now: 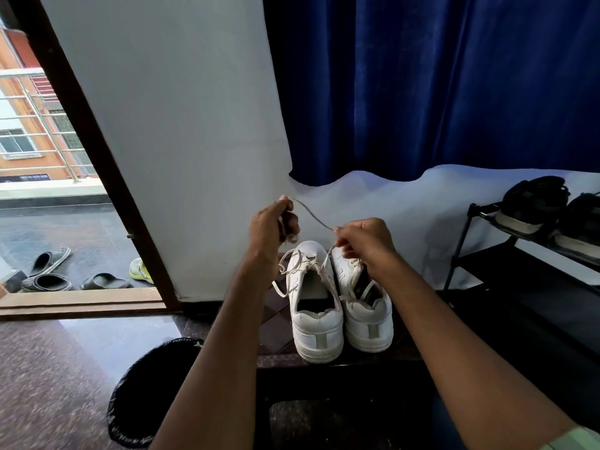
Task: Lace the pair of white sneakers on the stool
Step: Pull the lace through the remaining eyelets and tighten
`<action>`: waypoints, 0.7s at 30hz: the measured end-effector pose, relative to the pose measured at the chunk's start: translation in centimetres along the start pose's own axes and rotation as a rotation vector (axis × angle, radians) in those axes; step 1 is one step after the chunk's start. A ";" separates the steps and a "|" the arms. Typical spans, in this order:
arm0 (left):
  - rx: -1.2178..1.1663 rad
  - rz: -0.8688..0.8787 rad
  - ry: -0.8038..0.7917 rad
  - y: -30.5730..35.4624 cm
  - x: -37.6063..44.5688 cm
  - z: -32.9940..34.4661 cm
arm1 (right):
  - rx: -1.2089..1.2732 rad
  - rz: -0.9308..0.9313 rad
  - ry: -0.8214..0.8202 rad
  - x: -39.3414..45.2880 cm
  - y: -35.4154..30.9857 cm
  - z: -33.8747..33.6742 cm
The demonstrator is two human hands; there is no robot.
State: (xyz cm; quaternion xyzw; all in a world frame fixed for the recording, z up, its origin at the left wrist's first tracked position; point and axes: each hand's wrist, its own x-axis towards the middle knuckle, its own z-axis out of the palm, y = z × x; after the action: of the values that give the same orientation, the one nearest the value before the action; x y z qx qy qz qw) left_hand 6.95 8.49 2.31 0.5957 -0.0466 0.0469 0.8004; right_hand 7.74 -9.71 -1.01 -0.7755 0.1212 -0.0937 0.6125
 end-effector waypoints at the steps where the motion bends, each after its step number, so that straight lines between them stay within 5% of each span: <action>1: 0.118 0.013 0.009 -0.4 0.0 -0.1 | -0.175 -0.115 0.053 -0.2 0.1 0.0; 3: 0.314 0.014 -0.037 -0.8 -0.2 0.2 | -0.263 -0.304 -0.006 -0.9 -0.3 0.4; 7: 0.452 -0.023 -0.114 -0.9 -0.7 1.1 | 0.110 -0.295 -0.359 -1.9 -1.5 1.2; 16: 0.169 -0.196 -0.026 -0.3 0.6 -0.9 | -0.019 -0.172 0.049 -0.1 0.1 -0.7; 21: 0.418 -0.189 0.012 -1.1 0.8 -0.6 | -0.200 -0.295 -0.101 -0.6 -0.1 -0.5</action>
State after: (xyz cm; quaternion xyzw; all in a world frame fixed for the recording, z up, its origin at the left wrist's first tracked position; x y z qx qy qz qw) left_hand 7.87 8.74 1.19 0.7502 0.0249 -0.0160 0.6605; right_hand 7.06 -9.94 -0.79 -0.8457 -0.0161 -0.1308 0.5172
